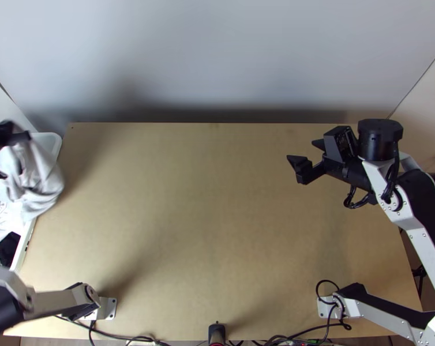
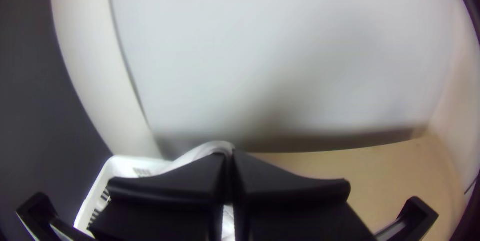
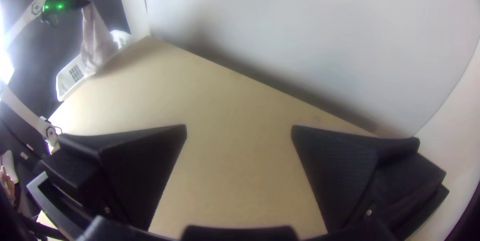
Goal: Fold the t-shirt
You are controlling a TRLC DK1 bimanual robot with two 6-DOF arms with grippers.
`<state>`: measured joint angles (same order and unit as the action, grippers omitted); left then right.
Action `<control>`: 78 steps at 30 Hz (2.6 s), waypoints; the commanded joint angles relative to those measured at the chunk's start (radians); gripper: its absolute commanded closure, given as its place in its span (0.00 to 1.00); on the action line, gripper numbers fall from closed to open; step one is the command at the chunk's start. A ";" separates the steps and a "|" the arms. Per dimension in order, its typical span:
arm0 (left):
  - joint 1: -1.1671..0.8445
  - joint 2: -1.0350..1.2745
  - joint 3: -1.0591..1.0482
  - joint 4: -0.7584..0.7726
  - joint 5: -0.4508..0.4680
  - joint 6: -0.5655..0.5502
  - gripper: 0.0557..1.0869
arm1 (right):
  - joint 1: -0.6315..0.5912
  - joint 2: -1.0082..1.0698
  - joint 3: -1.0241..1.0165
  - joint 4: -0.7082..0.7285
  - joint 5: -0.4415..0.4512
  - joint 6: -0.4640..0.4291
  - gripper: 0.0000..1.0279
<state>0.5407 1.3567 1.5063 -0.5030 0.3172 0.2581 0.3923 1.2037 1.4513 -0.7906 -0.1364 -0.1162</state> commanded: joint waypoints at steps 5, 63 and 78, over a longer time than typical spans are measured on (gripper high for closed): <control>-0.479 -0.211 0.005 -0.045 -0.026 -0.054 0.96 | 0.013 -0.015 -0.097 0.064 0.000 0.001 0.05; -1.087 0.507 0.244 0.138 -0.043 -0.125 0.04 | -0.049 -0.191 -0.278 0.189 0.115 -0.053 0.05; -0.717 0.246 -0.027 0.014 0.023 -0.134 0.04 | -0.036 -0.113 -0.264 0.169 0.115 0.009 0.05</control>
<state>-0.3706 1.6844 1.5902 -0.4477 0.3077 0.1356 0.3527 1.0683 1.1759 -0.6102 -0.0219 -0.1238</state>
